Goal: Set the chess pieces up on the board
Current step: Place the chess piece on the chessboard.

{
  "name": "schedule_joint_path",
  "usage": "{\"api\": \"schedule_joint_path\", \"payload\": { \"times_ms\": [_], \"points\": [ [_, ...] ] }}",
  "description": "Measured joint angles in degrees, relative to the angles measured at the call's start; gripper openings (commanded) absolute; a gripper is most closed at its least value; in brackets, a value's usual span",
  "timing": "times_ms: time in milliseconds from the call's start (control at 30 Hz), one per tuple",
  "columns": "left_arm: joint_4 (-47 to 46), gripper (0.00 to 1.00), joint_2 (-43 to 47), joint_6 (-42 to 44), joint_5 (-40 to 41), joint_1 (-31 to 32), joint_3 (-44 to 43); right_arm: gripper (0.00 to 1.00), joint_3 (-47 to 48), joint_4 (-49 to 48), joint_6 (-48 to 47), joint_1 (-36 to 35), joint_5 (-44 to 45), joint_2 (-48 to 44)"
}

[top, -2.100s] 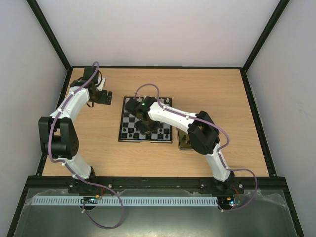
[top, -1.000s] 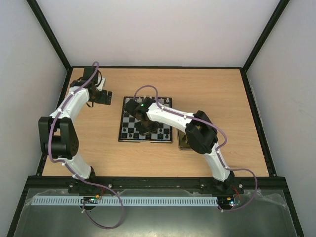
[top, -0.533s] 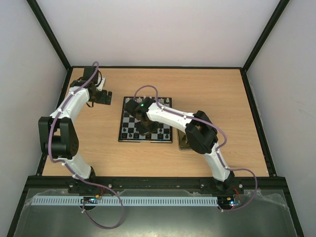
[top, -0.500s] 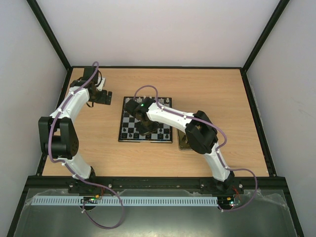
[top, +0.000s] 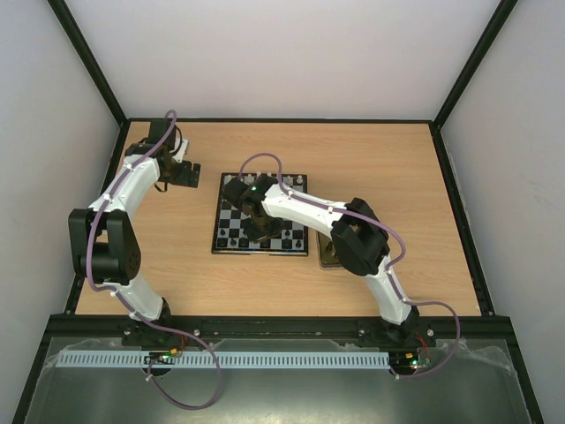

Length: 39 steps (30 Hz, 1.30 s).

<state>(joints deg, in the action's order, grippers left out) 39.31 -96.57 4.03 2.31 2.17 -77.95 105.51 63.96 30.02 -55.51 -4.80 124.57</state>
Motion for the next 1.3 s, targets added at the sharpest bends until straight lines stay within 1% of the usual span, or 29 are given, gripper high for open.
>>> {"api": "schedule_joint_path", "payload": {
  "times_ms": [167, 567, 833, 1033, 1300],
  "points": [
    [0.0, 1.00, 0.0, 0.0, -0.3, 0.0, 0.0, 0.19, 0.0, 0.0, 0.1, 0.0, 0.0, 0.0],
    [0.0, 1.00, 0.0, 0.0, -0.7, 0.0, 0.0, 0.27, 0.0, -0.1, 0.7, 0.0, 0.6, 0.0],
    [0.0, 1.00, 0.0, 0.0, -0.8, 0.0, 0.0, 0.28, 0.0, -0.2, 1.2, 0.0, 1.5, -0.4],
    [0.0, 1.00, 0.1, 0.0, -1.2, 0.0, 0.0, 0.28, 0.0, -0.2, 1.9, 0.9, 2.3, -3.2],
    [0.0, 1.00, 0.6, 0.0, -1.9, 0.0, 0.0, 0.28, 0.0, -1.1, 3.0, 6.1, 2.5, -10.3]
  ]
}}
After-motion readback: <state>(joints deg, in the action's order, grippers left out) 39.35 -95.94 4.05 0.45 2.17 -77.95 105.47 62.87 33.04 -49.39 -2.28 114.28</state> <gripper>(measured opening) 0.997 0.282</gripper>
